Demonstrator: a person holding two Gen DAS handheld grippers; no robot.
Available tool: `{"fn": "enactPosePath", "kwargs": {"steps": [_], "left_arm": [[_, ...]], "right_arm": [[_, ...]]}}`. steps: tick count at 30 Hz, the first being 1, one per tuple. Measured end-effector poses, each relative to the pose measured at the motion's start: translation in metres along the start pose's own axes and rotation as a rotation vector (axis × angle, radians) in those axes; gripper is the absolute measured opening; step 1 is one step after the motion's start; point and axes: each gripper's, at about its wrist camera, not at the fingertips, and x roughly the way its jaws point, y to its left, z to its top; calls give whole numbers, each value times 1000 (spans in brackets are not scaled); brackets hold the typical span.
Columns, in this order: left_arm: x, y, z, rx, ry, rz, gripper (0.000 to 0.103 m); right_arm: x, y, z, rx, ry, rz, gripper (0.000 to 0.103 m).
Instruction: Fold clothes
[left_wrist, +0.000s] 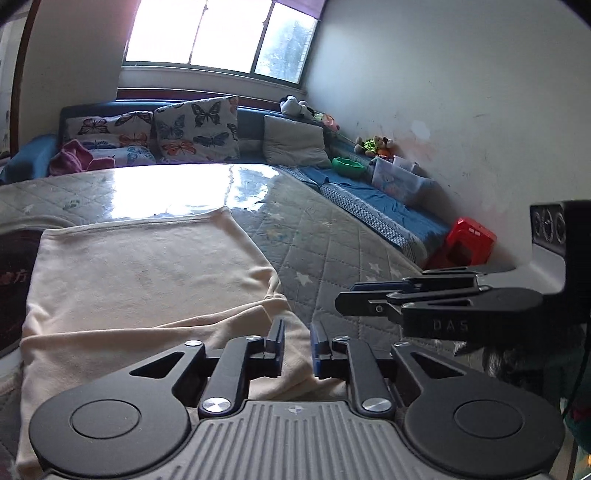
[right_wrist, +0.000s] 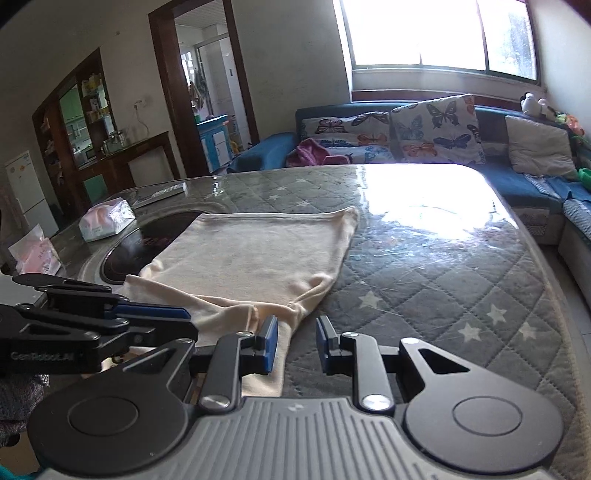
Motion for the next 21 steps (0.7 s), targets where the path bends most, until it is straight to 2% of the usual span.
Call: {"fn": "enactPosePath", "kwargs": {"steps": [3, 11, 16, 21], "left_arm": [[-12, 17, -3, -1, -4, 45, 22], [-34, 94, -17, -123, 30, 266, 19], [-36, 118, -20, -134, 41, 339, 19], [-35, 130, -25, -154, 65, 363, 20]], "right_arm": [[6, 5, 2, -10, 10, 24, 22], [33, 27, 9, -60, 30, 83, 22], [50, 31, 10, -81, 59, 73, 22], [60, 31, 6, -93, 90, 62, 22]]}}
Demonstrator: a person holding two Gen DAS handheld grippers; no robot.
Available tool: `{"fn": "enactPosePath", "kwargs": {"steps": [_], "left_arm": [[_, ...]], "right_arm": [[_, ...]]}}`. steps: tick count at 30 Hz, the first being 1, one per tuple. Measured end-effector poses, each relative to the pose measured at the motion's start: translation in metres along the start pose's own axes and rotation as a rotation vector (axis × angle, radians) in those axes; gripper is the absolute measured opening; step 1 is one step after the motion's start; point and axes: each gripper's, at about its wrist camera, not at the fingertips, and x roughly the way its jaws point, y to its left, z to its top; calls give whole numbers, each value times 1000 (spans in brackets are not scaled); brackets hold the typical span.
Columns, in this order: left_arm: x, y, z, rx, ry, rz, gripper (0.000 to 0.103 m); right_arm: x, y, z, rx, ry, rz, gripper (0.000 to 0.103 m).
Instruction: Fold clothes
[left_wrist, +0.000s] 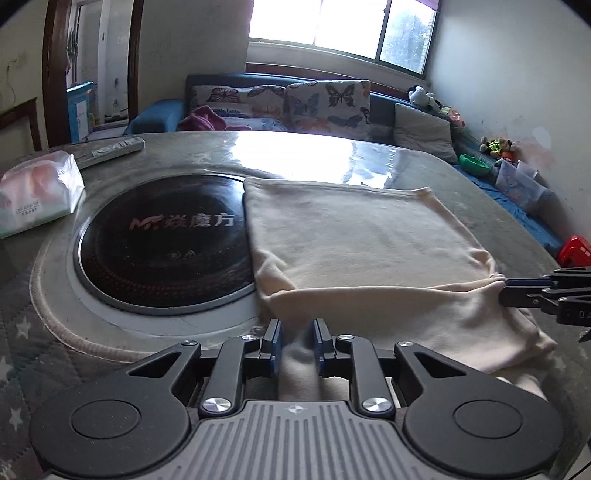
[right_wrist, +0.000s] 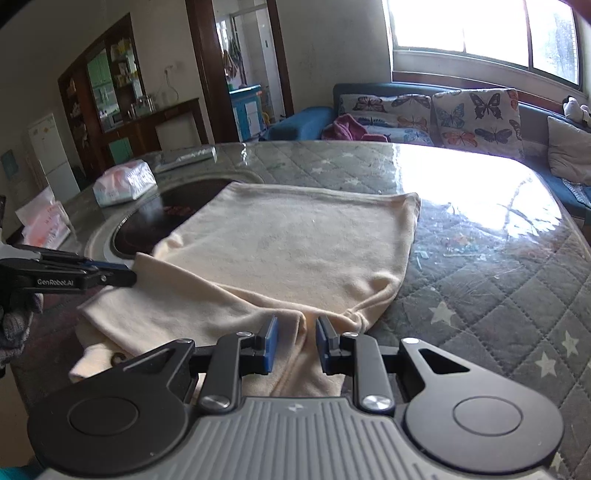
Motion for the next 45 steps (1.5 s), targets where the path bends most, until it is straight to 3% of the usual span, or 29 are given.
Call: {"fn": "enactPosePath", "kwargs": {"steps": [6, 10, 15, 22, 26, 28, 33, 38, 45], "left_arm": [[-13, -10, 11, 10, -53, -63, 19], [3, -22, 18, 30, -41, -105, 20], [17, -19, 21, 21, -31, -84, 19], [18, -14, 18, 27, -37, -79, 20], [19, -14, 18, 19, -38, -69, 20], [19, -13, 17, 15, -40, -66, 20], [20, -14, 15, 18, -49, -55, 21], [15, -16, 18, 19, -52, -49, 20], [-2, -41, 14, 89, -68, -130, 20]], "right_arm": [[-9, 4, 5, -23, -39, -13, 22], [-10, 13, 10, -52, -50, 11, 22], [1, 18, 7, -93, -33, -43, 22], [15, 5, 4, -40, 10, -11, 21], [14, 6, 5, -66, -16, -25, 9], [8, 6, 8, -74, -47, -33, 8], [15, -4, 9, -64, -46, -71, 8], [14, -10, 6, -65, -39, -67, 17], [-2, 2, 5, -160, -10, 24, 17]]}}
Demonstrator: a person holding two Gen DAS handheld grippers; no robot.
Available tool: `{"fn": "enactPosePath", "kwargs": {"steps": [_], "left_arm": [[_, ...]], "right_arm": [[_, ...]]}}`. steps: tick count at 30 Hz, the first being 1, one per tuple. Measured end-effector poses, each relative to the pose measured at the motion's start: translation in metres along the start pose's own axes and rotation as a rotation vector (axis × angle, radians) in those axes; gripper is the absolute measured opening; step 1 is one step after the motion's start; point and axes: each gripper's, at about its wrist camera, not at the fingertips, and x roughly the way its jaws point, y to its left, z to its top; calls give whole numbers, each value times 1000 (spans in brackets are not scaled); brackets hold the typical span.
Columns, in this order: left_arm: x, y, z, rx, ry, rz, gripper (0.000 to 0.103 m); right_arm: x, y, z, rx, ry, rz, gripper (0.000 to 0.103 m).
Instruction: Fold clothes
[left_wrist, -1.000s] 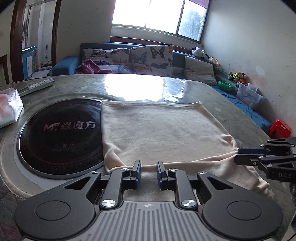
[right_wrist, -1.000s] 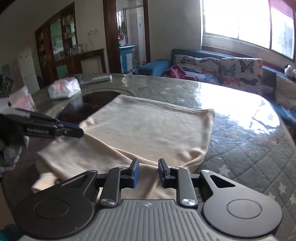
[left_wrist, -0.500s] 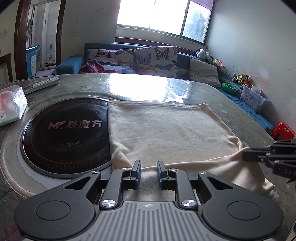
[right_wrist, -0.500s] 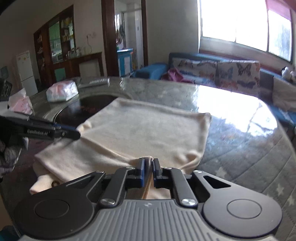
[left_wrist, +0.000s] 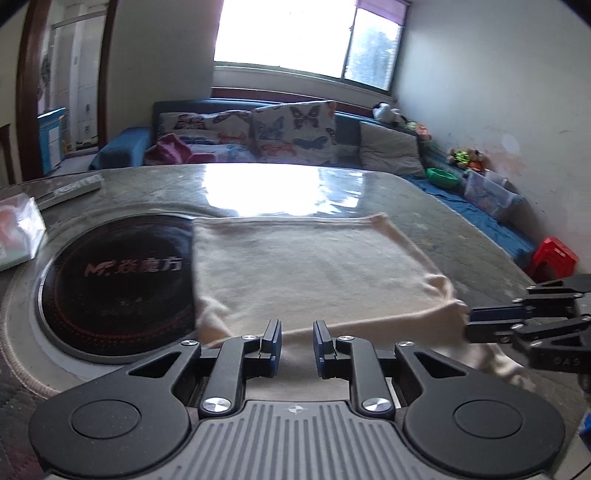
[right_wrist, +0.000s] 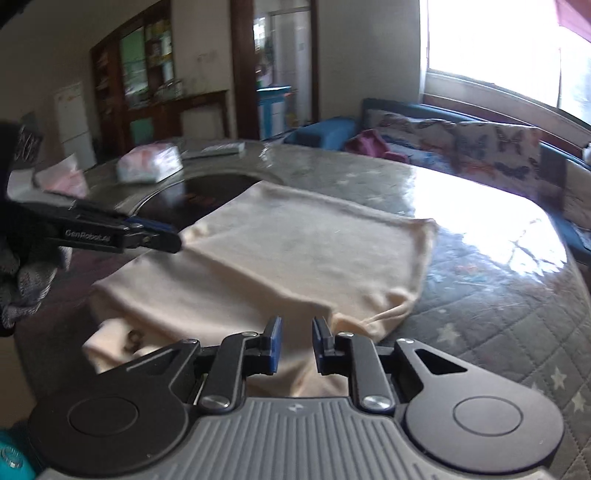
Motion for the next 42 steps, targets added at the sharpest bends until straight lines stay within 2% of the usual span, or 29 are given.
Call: {"fn": "enactPosePath", "kwargs": {"steps": [3, 7, 11, 19, 22, 24, 25, 32, 36, 42], "left_arm": [[2, -15, -8, 46, 21, -35, 20], [9, -22, -20, 95, 60, -30, 20], [6, -18, -24, 93, 74, -27, 20], [-15, -4, -28, 126, 91, 12, 20], [-30, -4, -31, 197, 98, 8, 23], [-40, -10, -37, 283, 104, 5, 33], [-44, -13, -41, 330, 107, 6, 35], [-50, -36, -71, 580, 131, -20, 36], [-44, -47, -78, 644, 98, -51, 36], [-38, -54, -81, 714, 51, -44, 36]], "right_arm": [[6, 12, -6, -56, 31, 17, 17], [2, 19, -16, -89, 51, 15, 17], [-8, 24, -12, -76, 27, 13, 17], [-10, 23, -18, -64, 45, 23, 18], [-16, 25, -16, -89, 50, 35, 20], [-19, 29, -16, -127, 59, 36, 23], [-21, 30, -16, -145, 63, 36, 23], [-32, 37, -21, -231, 92, 49, 30], [-37, 42, -25, -262, 102, 49, 35], [-42, 50, -31, -311, 117, 59, 40]]}}
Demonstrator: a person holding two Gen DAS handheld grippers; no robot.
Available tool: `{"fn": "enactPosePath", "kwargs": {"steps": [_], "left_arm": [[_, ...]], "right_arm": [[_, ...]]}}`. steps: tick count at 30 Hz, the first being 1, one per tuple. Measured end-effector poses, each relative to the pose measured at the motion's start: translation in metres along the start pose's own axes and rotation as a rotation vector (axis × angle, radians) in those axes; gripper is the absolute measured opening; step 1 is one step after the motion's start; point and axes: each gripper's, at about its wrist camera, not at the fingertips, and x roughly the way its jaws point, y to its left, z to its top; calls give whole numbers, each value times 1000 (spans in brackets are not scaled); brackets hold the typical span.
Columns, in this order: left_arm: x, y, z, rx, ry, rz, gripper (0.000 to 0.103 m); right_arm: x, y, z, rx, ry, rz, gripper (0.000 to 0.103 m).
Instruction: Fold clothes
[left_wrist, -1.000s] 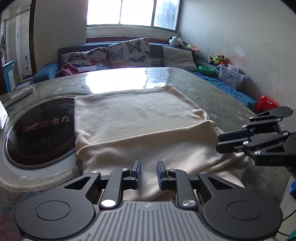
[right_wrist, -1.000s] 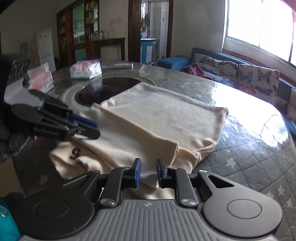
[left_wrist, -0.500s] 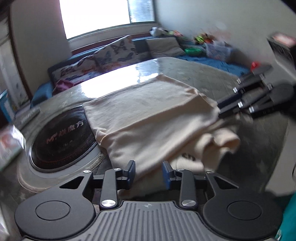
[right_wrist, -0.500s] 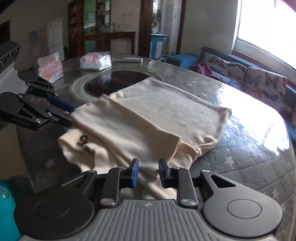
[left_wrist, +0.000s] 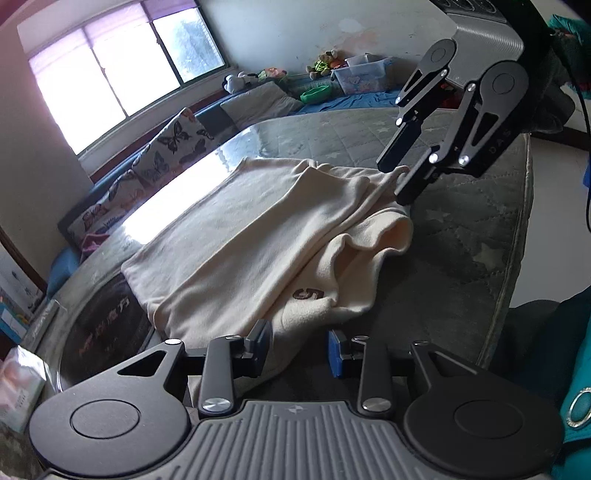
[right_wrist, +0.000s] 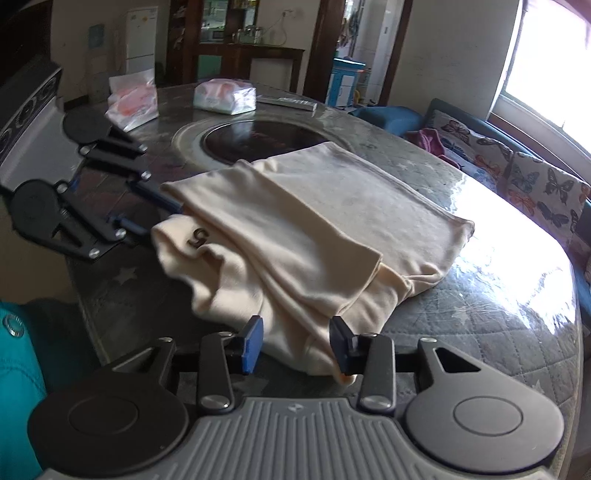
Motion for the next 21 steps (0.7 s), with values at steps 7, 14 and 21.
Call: {"fn": "enactPosePath", "kwargs": {"steps": [7, 14, 21], "left_arm": [[0, 6, 4, -20, -59, -3, 10], [4, 44, 23, -212, -93, -22, 8], [12, 58, 29, -284, -94, -52, 8]], "right_arm": [[0, 14, -4, -98, 4, -6, 52], [8, 23, -3, -197, -40, -7, 58], [32, 10, 9, -126, -83, 29, 45]]}}
